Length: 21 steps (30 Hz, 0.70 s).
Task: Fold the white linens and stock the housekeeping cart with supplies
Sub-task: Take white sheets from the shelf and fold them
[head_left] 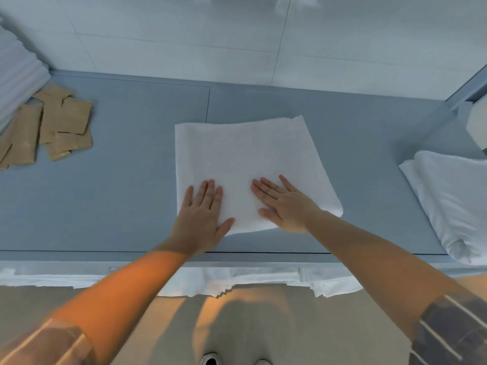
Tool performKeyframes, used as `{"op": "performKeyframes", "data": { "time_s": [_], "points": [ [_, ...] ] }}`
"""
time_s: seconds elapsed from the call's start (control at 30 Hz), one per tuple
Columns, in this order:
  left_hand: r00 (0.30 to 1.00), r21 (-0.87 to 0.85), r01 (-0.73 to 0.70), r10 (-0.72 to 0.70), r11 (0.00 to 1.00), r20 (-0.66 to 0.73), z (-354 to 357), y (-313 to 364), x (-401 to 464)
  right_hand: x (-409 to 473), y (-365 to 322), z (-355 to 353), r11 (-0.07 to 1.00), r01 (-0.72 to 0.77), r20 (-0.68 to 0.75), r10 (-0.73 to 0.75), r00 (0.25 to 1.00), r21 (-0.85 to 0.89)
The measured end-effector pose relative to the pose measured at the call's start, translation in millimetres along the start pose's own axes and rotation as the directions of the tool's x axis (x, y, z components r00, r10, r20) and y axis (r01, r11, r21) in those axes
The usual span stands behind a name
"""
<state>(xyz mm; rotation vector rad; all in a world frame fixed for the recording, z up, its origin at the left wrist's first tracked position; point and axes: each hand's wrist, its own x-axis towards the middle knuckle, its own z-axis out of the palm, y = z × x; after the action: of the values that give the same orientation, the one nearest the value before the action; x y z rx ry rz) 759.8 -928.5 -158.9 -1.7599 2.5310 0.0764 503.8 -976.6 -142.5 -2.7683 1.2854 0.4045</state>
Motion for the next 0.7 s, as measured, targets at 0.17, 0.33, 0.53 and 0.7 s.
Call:
{"op": "performKeyframes", "data": {
  "time_s": [0.17, 0.33, 0.53, 0.7],
  "points": [
    [0.967, 0.182, -0.255, 0.251, 0.950, 0.048, -3.6, -59.0, 24.5, -17.5, 4.4, 3.5, 0.986, 0.153, 0.016, -0.154, 0.988, 0.068],
    [0.983, 0.072, 0.153, -0.145, 0.986, -0.108, -2.6, -49.0, 37.4, -13.1, -33.2, 14.3, 0.977, -0.078, -0.064, 0.092, 0.994, 0.199],
    [0.950, -0.429, 0.199, -0.281, 0.881, -0.137, 10.3, 41.5, 35.9, 25.1, -99.9, 6.4, 0.821, -0.386, -0.045, 0.444, 0.895, 0.420],
    [0.977, -0.313, 0.175, -0.203, 0.933, -0.058, 17.4, 16.1, 52.6, 15.8, -72.2, -2.9, 0.860, -0.166, -0.036, 0.209, 0.977, 0.483]
  ]
}}
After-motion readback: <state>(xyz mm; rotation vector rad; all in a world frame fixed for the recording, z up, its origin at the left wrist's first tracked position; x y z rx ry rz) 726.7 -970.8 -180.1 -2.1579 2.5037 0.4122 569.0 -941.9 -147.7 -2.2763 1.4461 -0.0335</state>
